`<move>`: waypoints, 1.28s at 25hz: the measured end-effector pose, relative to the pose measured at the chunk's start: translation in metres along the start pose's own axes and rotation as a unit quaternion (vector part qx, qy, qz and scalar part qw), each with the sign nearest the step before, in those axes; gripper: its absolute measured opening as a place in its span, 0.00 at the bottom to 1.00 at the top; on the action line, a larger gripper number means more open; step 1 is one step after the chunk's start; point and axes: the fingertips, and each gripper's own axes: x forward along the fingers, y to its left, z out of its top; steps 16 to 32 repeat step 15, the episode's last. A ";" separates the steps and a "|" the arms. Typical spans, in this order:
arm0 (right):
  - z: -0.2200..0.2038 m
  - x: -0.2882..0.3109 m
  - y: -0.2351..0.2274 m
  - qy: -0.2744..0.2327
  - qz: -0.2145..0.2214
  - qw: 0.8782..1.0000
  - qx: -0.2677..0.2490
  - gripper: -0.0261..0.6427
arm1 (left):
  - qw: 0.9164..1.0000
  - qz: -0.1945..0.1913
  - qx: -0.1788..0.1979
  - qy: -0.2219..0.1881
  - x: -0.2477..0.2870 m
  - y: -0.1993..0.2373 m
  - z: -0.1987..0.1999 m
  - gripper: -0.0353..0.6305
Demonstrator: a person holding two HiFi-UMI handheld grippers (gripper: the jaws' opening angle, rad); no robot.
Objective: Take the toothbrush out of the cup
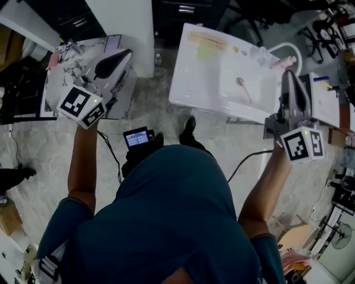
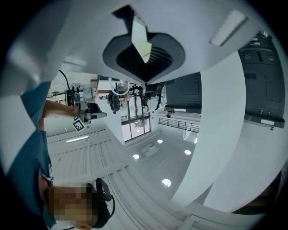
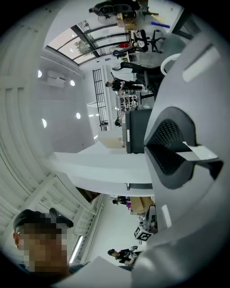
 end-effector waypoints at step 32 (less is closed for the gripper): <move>-0.006 0.016 0.030 0.013 0.021 1.000 0.007 0.05 | 1.000 -0.001 -0.017 -0.001 -0.011 0.008 -0.013 0.05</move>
